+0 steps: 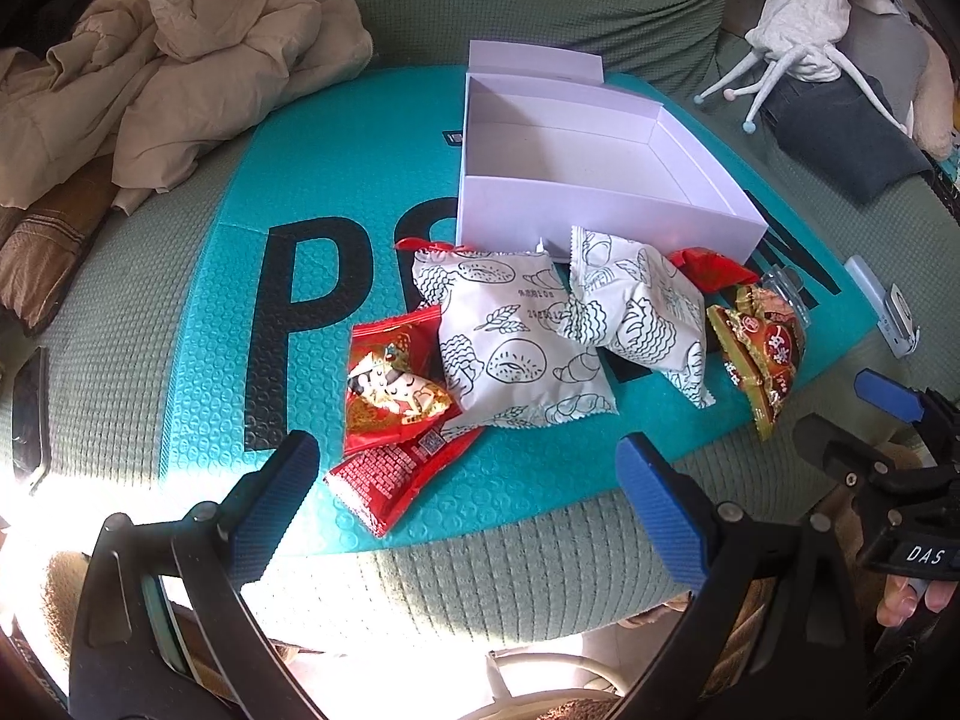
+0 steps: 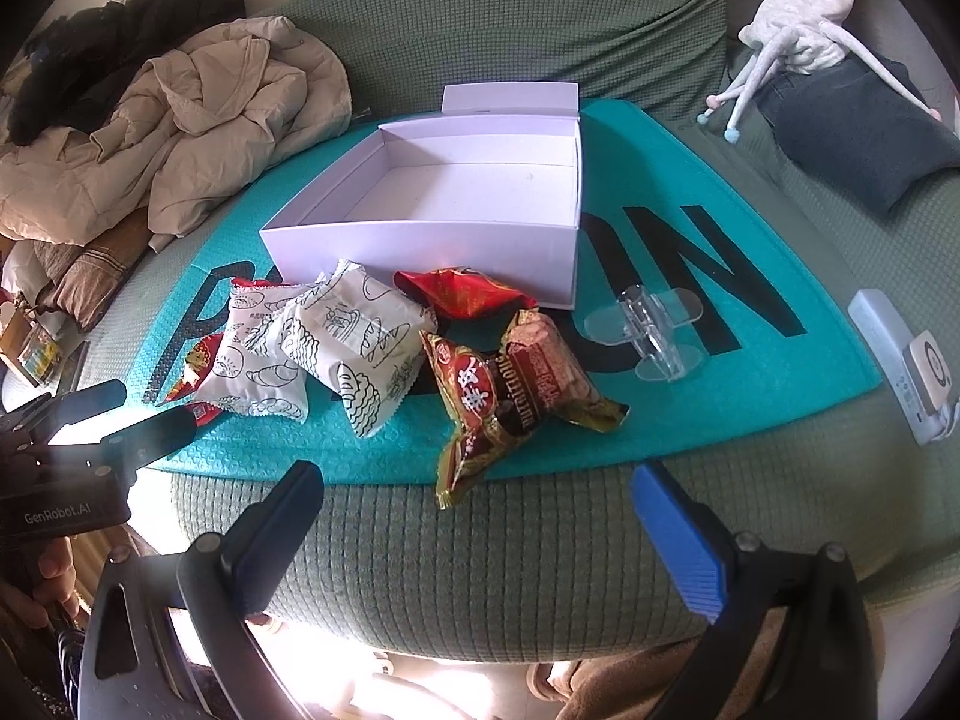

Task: Organize objects
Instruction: 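Move both grippers toward the snack packets in front of the white box, then grasp the brown-gold wafer packet with right gripper while left grasps red candy wrapper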

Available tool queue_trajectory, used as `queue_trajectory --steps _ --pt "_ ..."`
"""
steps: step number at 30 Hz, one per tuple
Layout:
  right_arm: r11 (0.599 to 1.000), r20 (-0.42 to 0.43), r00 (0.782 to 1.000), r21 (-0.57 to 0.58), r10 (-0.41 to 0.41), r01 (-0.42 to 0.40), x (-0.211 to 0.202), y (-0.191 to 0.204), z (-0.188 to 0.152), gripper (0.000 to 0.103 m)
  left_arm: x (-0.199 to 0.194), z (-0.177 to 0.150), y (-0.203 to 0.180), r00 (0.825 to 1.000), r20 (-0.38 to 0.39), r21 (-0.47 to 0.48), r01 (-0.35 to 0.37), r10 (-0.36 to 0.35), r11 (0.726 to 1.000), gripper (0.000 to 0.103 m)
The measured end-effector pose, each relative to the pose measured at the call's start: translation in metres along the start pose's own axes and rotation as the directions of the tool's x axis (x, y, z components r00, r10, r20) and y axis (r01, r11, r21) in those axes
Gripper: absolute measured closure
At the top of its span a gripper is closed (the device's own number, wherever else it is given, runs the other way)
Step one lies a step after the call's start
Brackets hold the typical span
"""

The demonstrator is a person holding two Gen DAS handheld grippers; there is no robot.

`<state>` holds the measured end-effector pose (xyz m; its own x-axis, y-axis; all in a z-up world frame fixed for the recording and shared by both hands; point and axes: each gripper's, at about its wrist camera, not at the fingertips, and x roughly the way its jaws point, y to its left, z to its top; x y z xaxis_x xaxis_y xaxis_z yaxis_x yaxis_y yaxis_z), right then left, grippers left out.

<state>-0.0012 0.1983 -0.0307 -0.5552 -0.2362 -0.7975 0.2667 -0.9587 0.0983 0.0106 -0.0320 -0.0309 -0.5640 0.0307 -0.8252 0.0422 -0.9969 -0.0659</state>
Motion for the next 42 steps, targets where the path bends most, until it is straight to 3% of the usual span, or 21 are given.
queue_trajectory --steps 13,20,27,34,37,42 --pt "1.000 0.035 0.999 -0.007 0.007 -0.007 0.001 -0.001 -0.011 0.001 0.001 -0.009 0.008 1.000 0.027 0.013 -0.016 0.016 1.000 0.003" --pt "1.000 0.047 0.999 -0.003 0.011 -0.010 0.010 0.003 -0.005 0.009 0.003 -0.003 0.016 0.999 0.041 -0.001 -0.036 0.036 0.999 0.004" --pt "1.000 0.052 0.999 -0.026 0.003 -0.002 0.024 0.008 0.002 0.020 0.008 0.004 0.030 0.996 0.055 -0.040 -0.068 0.071 0.997 0.016" --pt "0.999 0.066 0.997 -0.016 -0.041 0.042 0.037 0.005 0.011 0.020 0.027 0.015 0.040 0.993 0.031 -0.080 -0.109 0.111 0.991 0.025" --pt "0.998 0.084 0.995 -0.018 -0.062 0.064 0.041 0.004 0.013 0.020 0.037 0.019 0.046 0.996 0.008 -0.107 -0.087 0.088 0.990 0.032" --pt "0.995 0.096 0.991 -0.022 -0.090 0.093 0.051 0.003 0.016 0.020 0.049 0.022 0.047 0.997 -0.012 -0.100 -0.078 0.077 0.992 0.035"
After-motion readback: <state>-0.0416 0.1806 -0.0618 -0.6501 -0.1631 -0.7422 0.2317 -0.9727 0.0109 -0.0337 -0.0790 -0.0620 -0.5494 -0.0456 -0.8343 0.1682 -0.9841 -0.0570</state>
